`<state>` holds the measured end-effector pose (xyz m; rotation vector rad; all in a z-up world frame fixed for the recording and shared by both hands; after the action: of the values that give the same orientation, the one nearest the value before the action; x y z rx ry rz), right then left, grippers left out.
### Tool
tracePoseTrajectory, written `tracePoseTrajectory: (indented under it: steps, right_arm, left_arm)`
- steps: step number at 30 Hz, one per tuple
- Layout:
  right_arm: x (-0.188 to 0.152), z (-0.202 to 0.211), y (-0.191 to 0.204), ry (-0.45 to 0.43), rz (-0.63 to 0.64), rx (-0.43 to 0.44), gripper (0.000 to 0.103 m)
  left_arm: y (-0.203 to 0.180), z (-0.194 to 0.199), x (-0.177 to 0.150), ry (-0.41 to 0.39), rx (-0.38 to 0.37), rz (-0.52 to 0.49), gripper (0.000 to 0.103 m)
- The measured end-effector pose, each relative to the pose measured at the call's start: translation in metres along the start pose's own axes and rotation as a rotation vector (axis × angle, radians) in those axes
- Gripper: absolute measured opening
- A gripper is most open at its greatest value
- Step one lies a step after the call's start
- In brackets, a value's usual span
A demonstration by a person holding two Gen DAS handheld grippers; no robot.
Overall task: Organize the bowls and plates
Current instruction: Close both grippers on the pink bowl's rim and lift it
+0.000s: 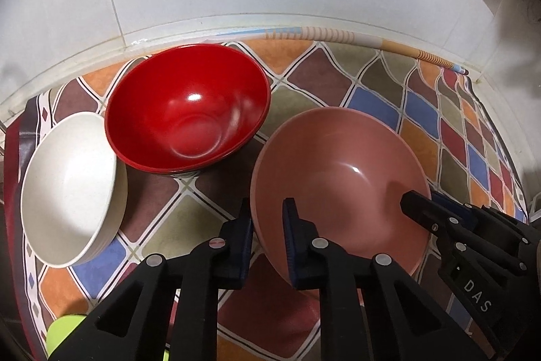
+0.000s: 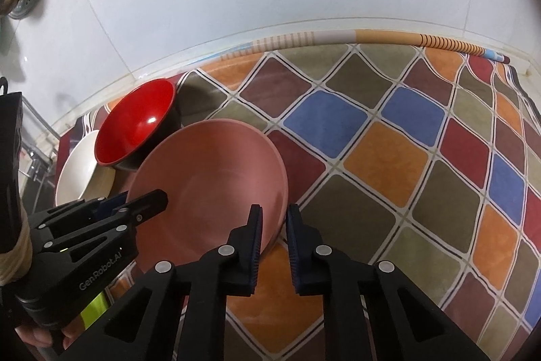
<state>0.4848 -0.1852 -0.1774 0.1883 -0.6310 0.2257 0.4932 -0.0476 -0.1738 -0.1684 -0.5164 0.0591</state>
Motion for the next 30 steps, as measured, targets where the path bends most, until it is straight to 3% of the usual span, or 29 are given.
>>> tracePoseTrajectory:
  steps: [17, 30]
  right_arm:
    - [-0.014, 0.051, 0.004, -0.024, -0.014, -0.011, 0.014]
    - [-0.052, 0.09, 0.007, -0.032, -0.026, -0.031, 0.014]
  left_arm:
    - [-0.017, 0.056, -0.032, -0.036, -0.062, -0.008, 0.018]
    - [-0.033, 0.087, -0.077, -0.021, -0.09, -0.042, 0.018]
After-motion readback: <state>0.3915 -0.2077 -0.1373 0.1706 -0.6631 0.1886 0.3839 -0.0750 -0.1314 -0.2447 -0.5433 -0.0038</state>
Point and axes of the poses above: each gripper's, at about its wrist camera, not at the fingertips, and z roughly against the way its jaws point, y to its left, x to its top, the point moved 6 cm from there along -z, roughly the way its jaws point, and after that the axes turned 10 degrees about z, right-handed, at the moved point
